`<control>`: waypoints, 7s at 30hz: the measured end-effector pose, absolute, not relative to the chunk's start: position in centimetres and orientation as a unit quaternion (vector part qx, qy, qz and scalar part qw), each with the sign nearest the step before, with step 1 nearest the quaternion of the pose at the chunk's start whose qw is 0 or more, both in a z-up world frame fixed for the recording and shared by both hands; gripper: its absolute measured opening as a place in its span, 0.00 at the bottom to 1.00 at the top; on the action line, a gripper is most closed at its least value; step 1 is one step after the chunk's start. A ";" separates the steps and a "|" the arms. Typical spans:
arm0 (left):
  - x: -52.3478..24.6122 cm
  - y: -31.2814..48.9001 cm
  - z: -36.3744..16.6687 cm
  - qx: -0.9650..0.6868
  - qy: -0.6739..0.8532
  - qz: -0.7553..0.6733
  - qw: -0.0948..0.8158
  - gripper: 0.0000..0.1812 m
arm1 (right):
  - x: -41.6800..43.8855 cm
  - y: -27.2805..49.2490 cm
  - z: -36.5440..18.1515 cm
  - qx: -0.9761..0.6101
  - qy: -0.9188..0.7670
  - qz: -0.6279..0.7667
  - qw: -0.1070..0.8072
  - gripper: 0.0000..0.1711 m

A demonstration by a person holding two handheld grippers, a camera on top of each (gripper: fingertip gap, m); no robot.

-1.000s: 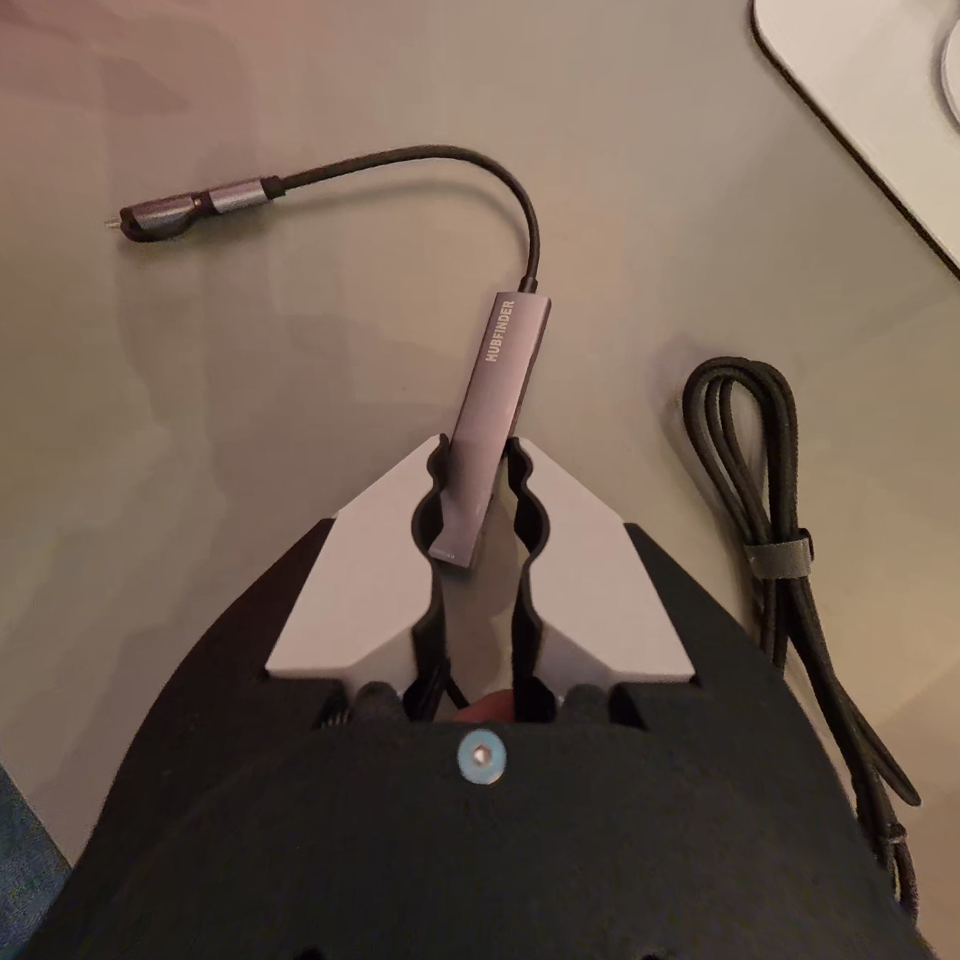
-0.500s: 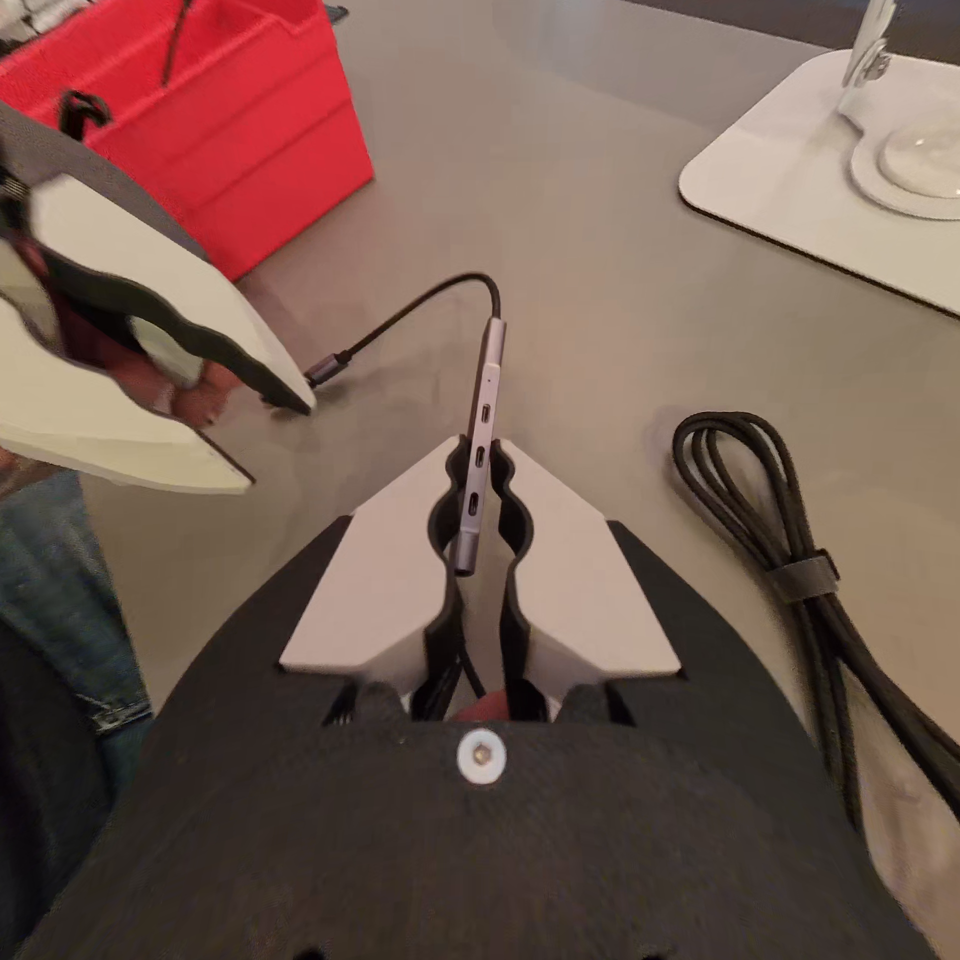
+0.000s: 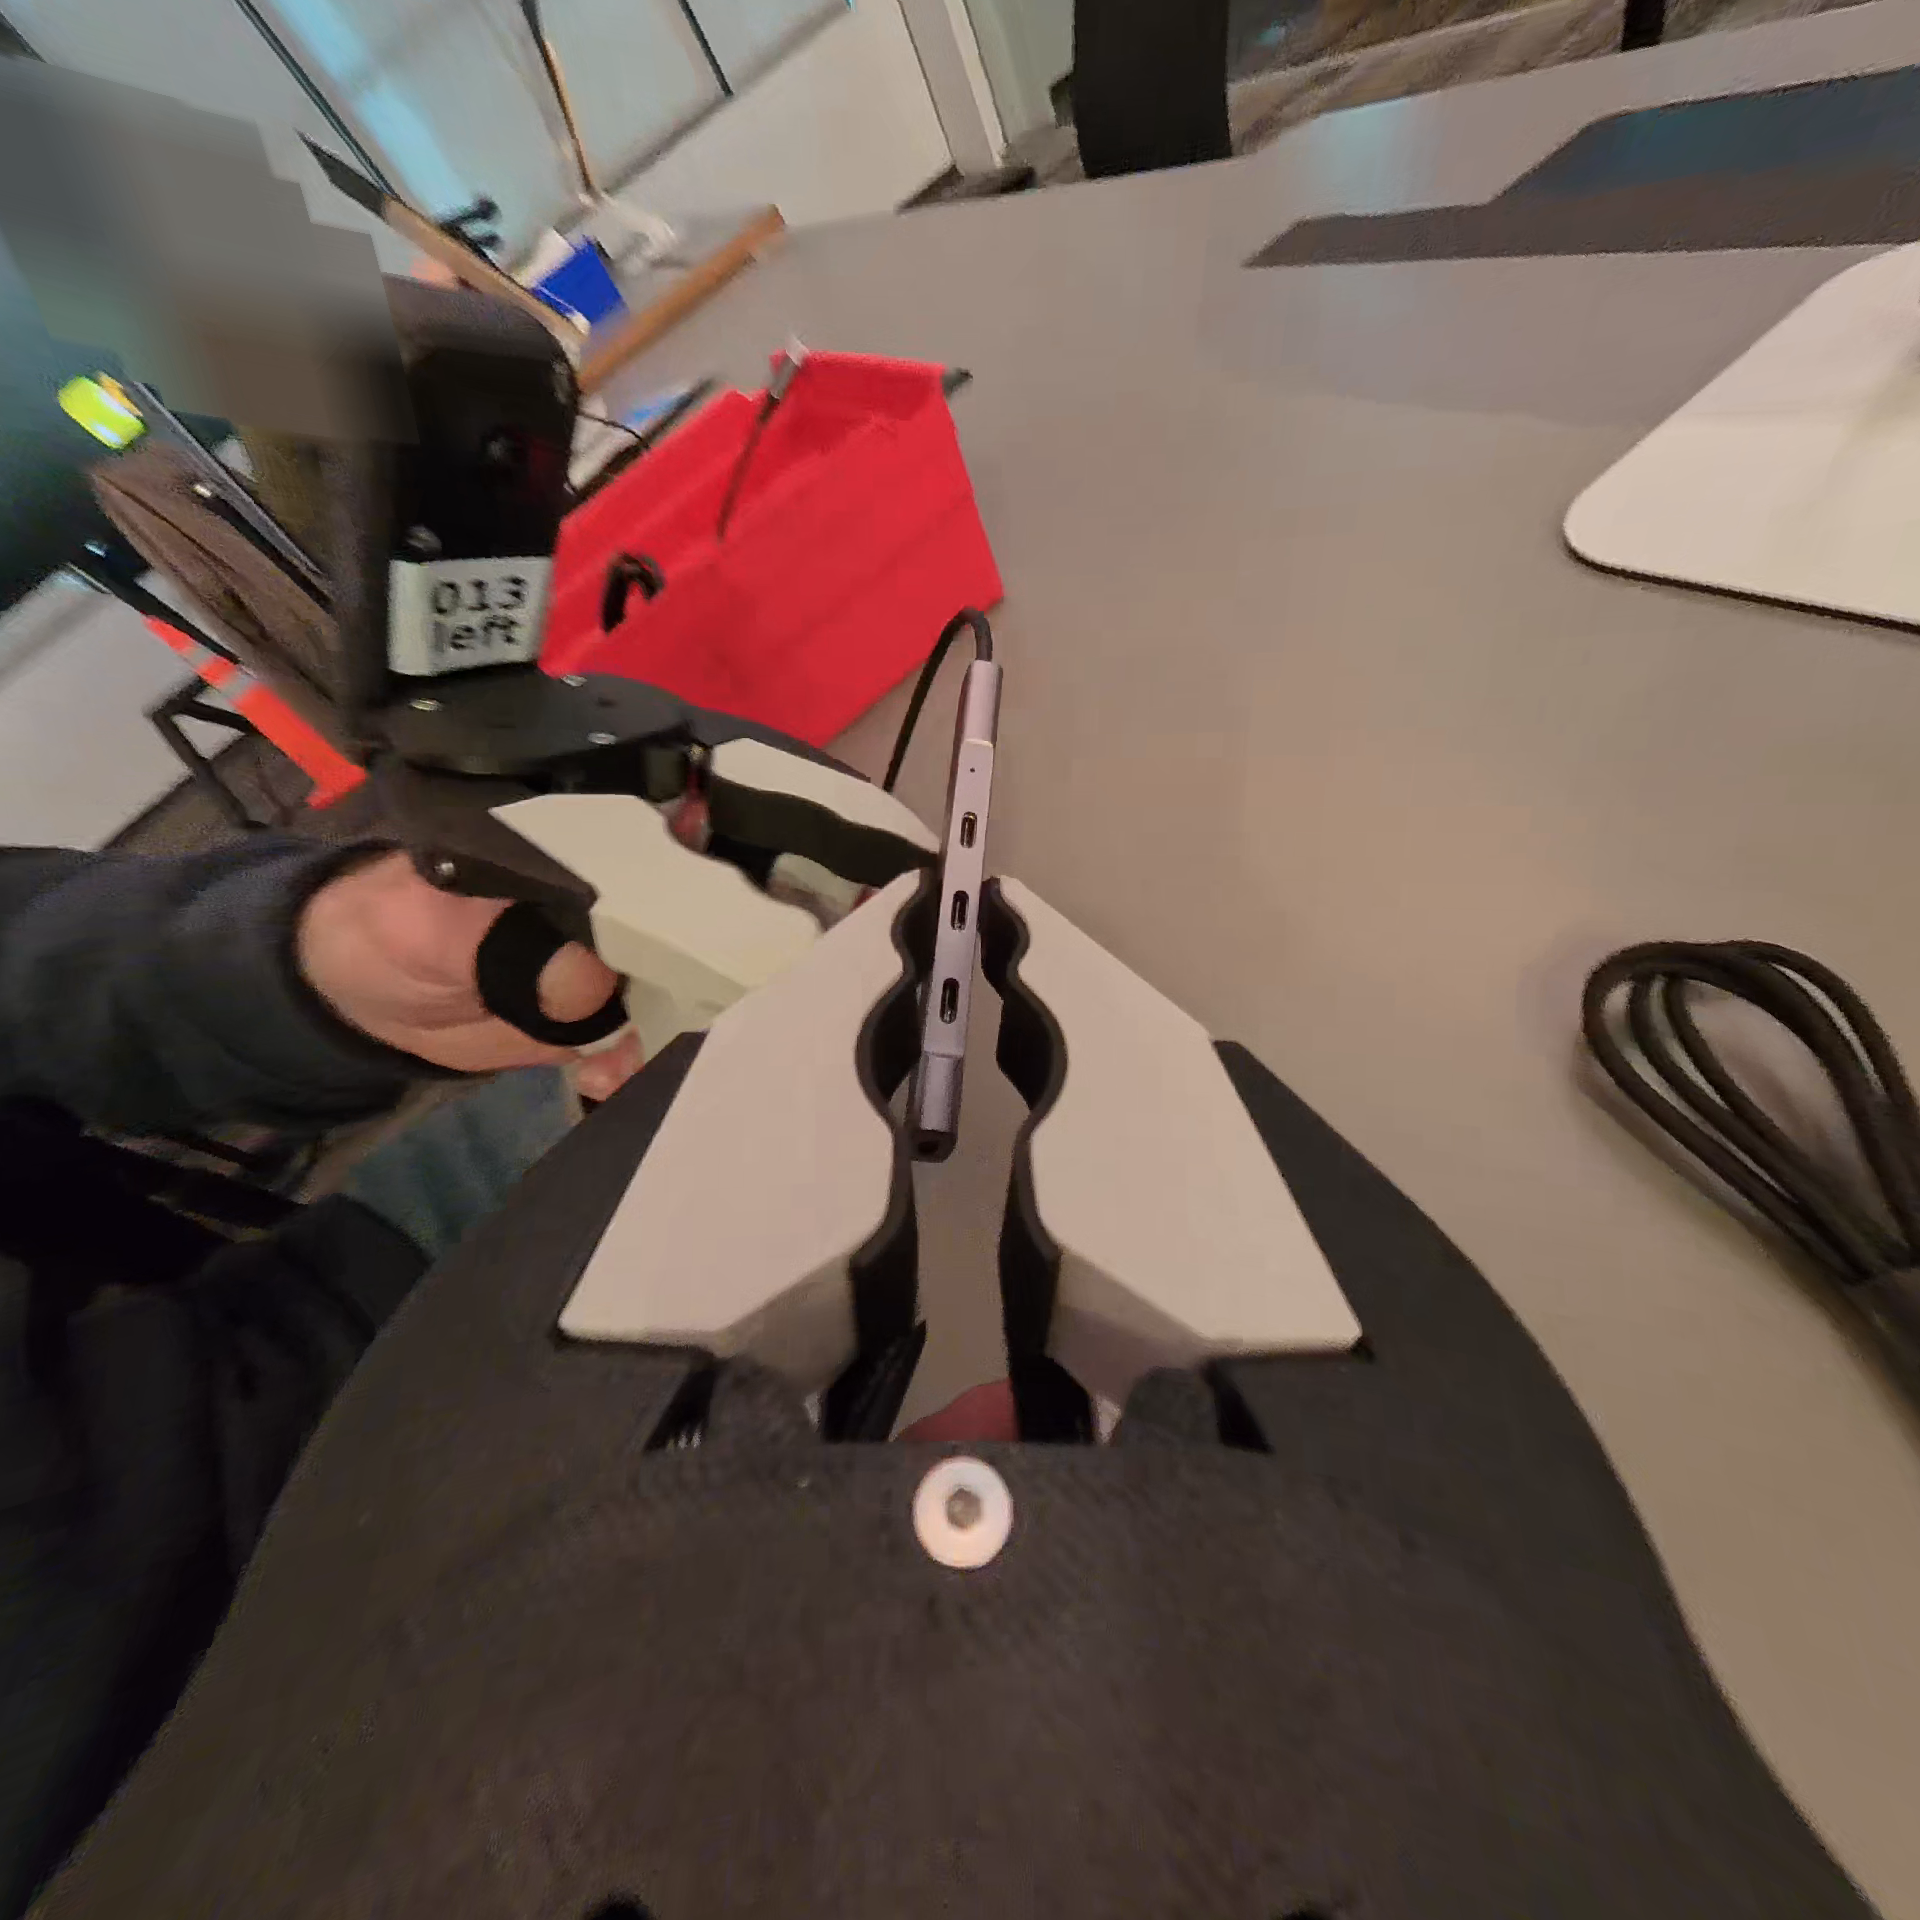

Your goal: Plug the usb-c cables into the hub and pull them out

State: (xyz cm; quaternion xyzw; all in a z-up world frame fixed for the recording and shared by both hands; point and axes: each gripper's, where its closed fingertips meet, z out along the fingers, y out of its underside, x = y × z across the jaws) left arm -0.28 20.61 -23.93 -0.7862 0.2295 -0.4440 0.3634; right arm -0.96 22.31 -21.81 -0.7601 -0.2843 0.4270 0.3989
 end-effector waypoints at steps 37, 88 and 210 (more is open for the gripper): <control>-1.2 18.3 -14.7 -0.657 0.307 -0.569 0.387 0.08 | -2.9 16.5 -16.4 -0.651 -0.256 0.608 0.376 0.03; -0.8 19.2 -17.4 -0.646 0.577 -0.045 0.499 0.72 | -2.6 17.3 -17.0 -0.692 -0.193 0.562 0.411 0.03; -4.9 20.1 -21.4 -0.662 0.619 -0.049 0.420 0.70 | 0.9 18.8 -27.3 -0.629 -0.706 0.089 0.314 0.07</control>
